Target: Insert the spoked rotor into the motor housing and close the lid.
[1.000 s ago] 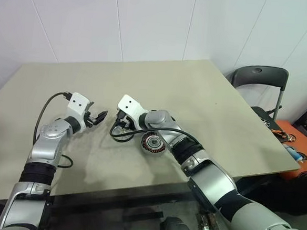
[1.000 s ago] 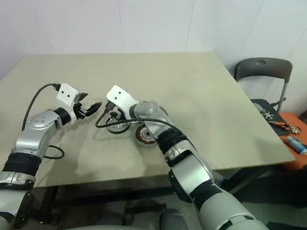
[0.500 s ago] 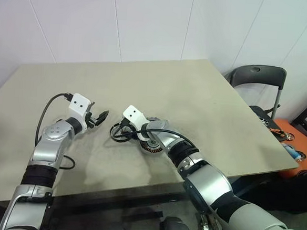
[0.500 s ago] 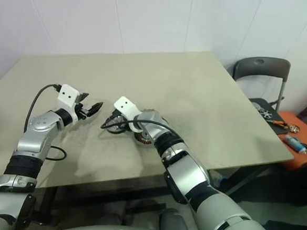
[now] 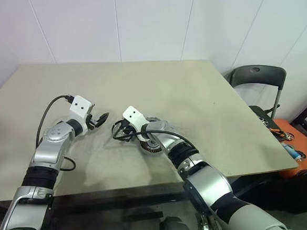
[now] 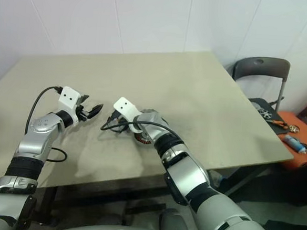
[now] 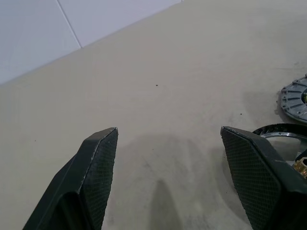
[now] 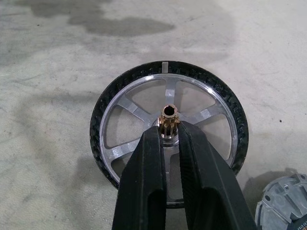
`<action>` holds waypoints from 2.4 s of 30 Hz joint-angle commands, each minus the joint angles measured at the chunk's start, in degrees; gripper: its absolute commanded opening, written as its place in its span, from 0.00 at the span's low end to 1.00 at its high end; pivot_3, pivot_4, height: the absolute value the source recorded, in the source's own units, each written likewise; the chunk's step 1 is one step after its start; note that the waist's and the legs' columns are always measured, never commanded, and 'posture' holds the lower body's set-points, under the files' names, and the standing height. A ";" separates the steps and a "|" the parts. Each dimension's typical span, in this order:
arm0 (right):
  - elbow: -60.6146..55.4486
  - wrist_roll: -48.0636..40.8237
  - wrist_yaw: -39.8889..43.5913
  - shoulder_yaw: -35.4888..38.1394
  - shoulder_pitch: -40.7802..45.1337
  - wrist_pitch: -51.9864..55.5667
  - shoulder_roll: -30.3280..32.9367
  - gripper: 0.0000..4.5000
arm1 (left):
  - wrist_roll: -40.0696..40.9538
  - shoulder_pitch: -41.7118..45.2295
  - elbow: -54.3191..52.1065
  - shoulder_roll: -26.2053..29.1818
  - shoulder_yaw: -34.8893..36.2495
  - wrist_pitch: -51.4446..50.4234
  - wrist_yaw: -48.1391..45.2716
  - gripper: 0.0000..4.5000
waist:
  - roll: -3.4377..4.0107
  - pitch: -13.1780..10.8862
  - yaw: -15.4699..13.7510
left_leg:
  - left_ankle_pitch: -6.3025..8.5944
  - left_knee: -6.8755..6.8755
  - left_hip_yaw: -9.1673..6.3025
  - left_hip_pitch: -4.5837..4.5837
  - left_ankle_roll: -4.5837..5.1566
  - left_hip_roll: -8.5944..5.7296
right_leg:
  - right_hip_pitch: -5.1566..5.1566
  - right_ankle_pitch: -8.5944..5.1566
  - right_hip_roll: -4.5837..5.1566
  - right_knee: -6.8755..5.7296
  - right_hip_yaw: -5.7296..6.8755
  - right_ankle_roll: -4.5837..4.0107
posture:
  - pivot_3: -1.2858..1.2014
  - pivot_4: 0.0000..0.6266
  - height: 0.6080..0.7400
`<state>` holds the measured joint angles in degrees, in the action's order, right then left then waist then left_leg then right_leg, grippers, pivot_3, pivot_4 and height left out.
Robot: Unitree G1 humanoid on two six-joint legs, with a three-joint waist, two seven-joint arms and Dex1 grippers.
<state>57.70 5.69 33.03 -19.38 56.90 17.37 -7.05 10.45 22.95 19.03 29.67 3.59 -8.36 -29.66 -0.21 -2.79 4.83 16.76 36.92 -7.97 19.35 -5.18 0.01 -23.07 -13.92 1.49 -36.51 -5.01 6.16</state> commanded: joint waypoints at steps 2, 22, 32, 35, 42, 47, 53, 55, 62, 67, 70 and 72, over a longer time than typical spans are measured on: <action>-1.96 0.64 0.79 -0.55 -0.80 0.88 -3.00 0.02 | -0.60 0.70 -0.25 0.14 1.44 1.29 0.44 0.81 | 0.00 0.00 0.09 | 0.00 -0.01 0.00 0.00 0.00 0.00 | 0.00 0.00 0.00 0.01 0.00 0.00 | 0.52 0.00 1.00; -10.63 -11.84 3.75 12.61 -0.23 16.56 1.55 0.02 | -0.95 0.82 0.37 -0.49 1.36 1.73 0.92 0.81 | 0.01 -0.01 0.65 | 0.00 -0.04 -0.03 0.03 0.00 0.00 | -0.01 0.00 0.01 0.05 0.00 0.00 | 0.52 0.00 1.00; -46.65 -37.46 3.36 35.35 -16.69 60.87 10.29 0.02 | -1.53 2.61 2.94 -0.95 0.88 2.56 0.60 0.81 | 0.02 -0.01 0.45 | 0.01 -0.19 -0.11 0.10 0.01 -0.02 | 0.00 -0.02 0.06 0.25 0.09 0.01 | 0.52 0.00 1.00; -52.60 -42.08 0.80 43.51 -20.47 70.64 8.84 0.02 | -2.01 3.86 4.65 -1.30 0.50 3.17 0.29 0.81 | 0.06 -0.04 0.67 | 0.01 -0.19 -0.06 0.11 0.01 -0.02 | -0.03 -0.01 0.06 0.24 0.06 0.00 | 0.52 0.00 1.00; -57.06 -45.27 -7.68 57.82 -21.38 73.19 0.12 0.02 | -3.02 6.12 6.26 -2.60 -0.53 3.70 -0.55 0.81 | 0.07 -0.04 0.66 | 0.00 -0.18 -0.05 0.05 0.01 -0.02 | 0.00 -0.12 0.03 0.20 0.06 0.20 | 0.52 0.00 1.00; -54.69 -48.98 -14.84 64.62 -18.81 67.30 -6.71 0.02 | -3.49 7.26 6.63 -2.82 -0.66 3.79 -0.69 0.81 | 0.09 -0.05 0.02 | 0.01 -0.19 -0.04 0.11 0.00 -0.03 | 0.00 -0.06 0.07 0.28 0.06 0.11 | 0.52 0.00 1.00; -53.33 -50.44 -18.68 57.18 -23.98 65.02 -8.29 0.02 | -3.48 6.99 5.59 -2.90 -0.54 3.30 -1.02 0.81 | 0.10 -0.05 -0.27 | 0.00 -0.56 -0.02 0.04 0.00 -0.02 | -0.13 -0.03 0.05 0.31 0.02 0.01 | 0.52 0.00 1.00; -53.85 -51.82 -18.90 55.07 -25.73 65.64 -8.15 0.02 | -3.52 6.94 5.68 -2.75 -0.39 3.30 -1.24 0.81 | 0.11 -0.05 -0.37 | 0.00 -0.68 -0.02 0.02 0.00 -0.02 | -0.14 -0.07 0.04 0.33 0.02 -0.01 | 0.52 0.00 1.00; -57.79 -52.24 -15.65 41.21 -29.59 65.53 -0.75 0.02 | -3.76 6.67 5.27 -2.48 -0.15 2.93 -1.40 0.81 | 0.11 -0.05 -0.70 | 0.00 -0.70 0.02 0.04 0.00 -0.02 | -0.18 -0.11 0.06 0.35 0.00 0.00 | 0.52 0.00 1.00; -57.36 -55.37 -14.80 42.92 -27.93 64.98 2.77 0.02 | -3.81 6.35 4.71 -2.59 -0.09 2.85 -1.14 0.81 | 0.07 -0.03 -0.87 | 0.00 -0.68 0.02 0.04 0.00 -0.02 | -0.14 -0.12 0.06 0.39 0.00 0.03 | 0.52 0.00 1.00; -55.70 -57.24 -15.84 46.39 -26.42 64.68 2.64 0.02 | -3.83 6.05 4.34 -2.83 -0.07 2.82 -0.88 0.81 | 0.08 -0.04 -0.84 | 0.00 -0.69 0.02 0.05 0.00 -0.03 | -0.15 -0.11 0.07 0.40 0.01 0.02 | 0.52 0.00 1.00; -56.01 -57.16 -15.76 45.52 -26.82 64.86 2.69 0.02 | -3.87 5.53 3.58 -3.23 -0.27 2.73 -0.64 0.81 | 0.08 -0.04 -0.74 | 0.00 -0.70 0.02 0.04 0.00 -0.03 | -0.15 -0.11 0.06 0.39 0.01 0.01 | 0.52 0.00 1.00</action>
<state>2.09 -49.39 17.01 26.61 29.09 82.50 -3.84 6.72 28.36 25.42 26.38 2.78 -5.82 -30.76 -0.13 -2.83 4.09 16.76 36.19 -7.95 19.38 -5.18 -0.01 -23.23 -14.03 1.55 -36.12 -5.01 6.17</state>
